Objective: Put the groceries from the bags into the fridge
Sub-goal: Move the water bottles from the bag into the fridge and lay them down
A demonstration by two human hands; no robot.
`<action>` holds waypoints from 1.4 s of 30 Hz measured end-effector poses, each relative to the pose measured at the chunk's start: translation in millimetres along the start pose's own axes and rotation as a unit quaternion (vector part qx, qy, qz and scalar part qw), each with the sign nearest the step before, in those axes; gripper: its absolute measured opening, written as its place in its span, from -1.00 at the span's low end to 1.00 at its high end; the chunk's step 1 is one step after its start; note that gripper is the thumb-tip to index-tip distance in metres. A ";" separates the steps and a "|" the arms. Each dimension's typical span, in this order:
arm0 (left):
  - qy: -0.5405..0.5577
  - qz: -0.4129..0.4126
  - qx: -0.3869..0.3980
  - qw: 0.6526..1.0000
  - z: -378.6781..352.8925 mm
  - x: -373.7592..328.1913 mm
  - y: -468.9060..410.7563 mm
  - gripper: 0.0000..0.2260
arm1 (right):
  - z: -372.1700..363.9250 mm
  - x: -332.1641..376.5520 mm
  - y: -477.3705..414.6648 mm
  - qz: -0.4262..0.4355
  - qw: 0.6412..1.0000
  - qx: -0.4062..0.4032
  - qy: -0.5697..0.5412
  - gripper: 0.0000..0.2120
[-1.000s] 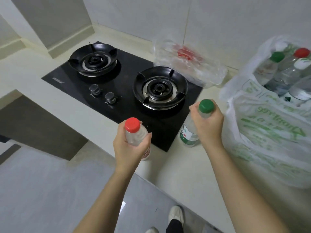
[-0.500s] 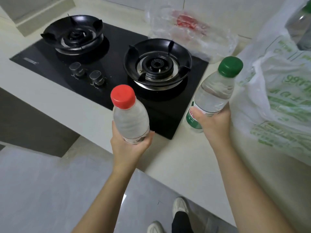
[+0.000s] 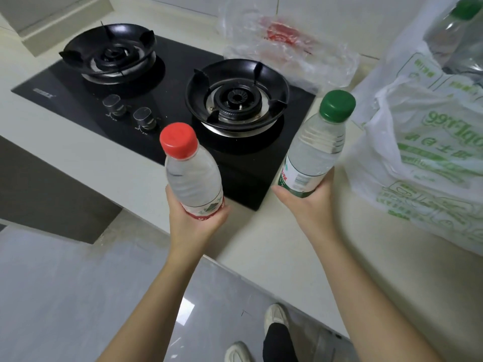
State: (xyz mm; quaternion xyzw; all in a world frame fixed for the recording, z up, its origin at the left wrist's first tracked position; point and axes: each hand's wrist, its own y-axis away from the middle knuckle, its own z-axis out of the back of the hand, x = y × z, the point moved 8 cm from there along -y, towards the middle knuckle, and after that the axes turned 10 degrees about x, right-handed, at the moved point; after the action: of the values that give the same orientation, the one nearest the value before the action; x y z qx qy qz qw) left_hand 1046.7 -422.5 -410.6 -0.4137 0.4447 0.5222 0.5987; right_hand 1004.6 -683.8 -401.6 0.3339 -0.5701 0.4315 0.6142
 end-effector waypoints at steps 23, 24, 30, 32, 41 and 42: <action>0.032 -0.002 -0.008 0.999 18.0 -61.4 28.3 -0.49 | -6.8 33.8 34.4 -0.046 0.998 0.011 -0.041 -0.44; 0.044 -0.008 -0.011 0.999 24.4 -73.4 32.7 -0.47 | -7.6 45.6 37.4 -0.044 0.998 0.012 -0.048 -0.47; 0.116 -0.029 -0.017 0.993 66.4 -152.6 61.9 -0.46 | -26.1 127.3 60.6 -0.049 0.986 0.065 -0.146 -0.53; 0.128 -0.033 -0.022 0.991 82.8 -173.8 68.3 -0.39 | -28.4 153.4 67.7 -0.048 0.981 0.081 -0.170 -0.51; 0.171 -0.048 -0.033 0.984 146.7 -221.0 98.5 -0.39 | -35.1 244.6 94.1 0.016 0.977 0.120 -0.176 -0.36; 0.176 -0.048 -0.034 0.983 151.2 -223.1 102.8 -0.41 | -38.8 248.7 96.4 0.018 0.975 0.126 -0.182 -0.37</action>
State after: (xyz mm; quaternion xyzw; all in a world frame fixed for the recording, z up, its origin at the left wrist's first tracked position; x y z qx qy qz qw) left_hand 946.6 -323.2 -158.9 -0.5403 0.5049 0.4261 0.5212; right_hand 927.3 -572.7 -168.5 0.4710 -0.6191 0.4431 0.4456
